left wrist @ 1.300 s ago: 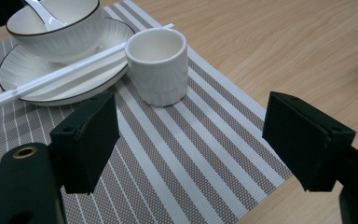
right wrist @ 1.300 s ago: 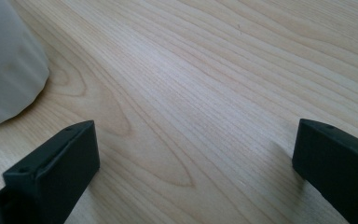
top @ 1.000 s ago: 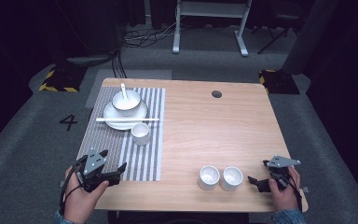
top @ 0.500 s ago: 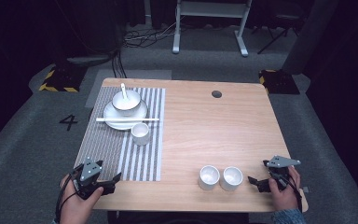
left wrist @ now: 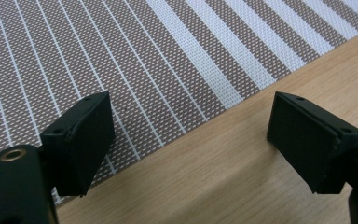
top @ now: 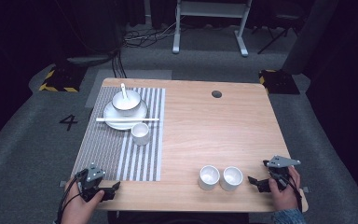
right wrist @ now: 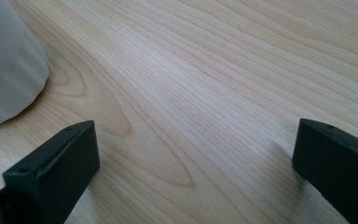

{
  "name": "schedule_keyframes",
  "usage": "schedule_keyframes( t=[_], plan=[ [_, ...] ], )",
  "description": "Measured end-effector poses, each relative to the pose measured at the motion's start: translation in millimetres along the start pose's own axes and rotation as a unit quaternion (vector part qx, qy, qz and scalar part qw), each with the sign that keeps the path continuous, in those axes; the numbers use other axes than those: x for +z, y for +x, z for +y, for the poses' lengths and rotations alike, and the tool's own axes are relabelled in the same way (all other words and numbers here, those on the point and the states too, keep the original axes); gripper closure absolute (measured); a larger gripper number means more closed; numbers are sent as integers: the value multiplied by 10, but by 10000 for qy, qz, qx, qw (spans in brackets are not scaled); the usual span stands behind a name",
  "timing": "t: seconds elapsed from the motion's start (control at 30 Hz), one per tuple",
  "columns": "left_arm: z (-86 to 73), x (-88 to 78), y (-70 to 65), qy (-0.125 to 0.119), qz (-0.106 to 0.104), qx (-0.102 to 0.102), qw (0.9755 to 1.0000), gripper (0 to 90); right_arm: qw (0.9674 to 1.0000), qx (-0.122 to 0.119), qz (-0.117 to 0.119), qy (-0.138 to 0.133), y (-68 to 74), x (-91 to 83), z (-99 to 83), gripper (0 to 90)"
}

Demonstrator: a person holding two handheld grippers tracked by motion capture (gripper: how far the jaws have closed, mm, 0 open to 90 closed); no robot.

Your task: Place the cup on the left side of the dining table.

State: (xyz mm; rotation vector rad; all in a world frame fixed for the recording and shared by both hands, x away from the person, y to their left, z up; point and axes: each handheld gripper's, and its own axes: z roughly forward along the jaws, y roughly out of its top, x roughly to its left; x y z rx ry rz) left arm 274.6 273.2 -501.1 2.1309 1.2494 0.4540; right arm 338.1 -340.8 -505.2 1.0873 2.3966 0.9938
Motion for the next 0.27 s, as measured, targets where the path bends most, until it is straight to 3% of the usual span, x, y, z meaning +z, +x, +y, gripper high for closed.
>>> schedule_keyframes(
  t=[0.13,0.27],
  plan=[
    [-58,11,7,-204,-107,27,9997,128,10000,-11,-1,0,0,-1,-1,5],
    [-103,36,7,-331,-252,203,9989,16,10000,-10,0,1,0,-1,0,5]
  ],
)
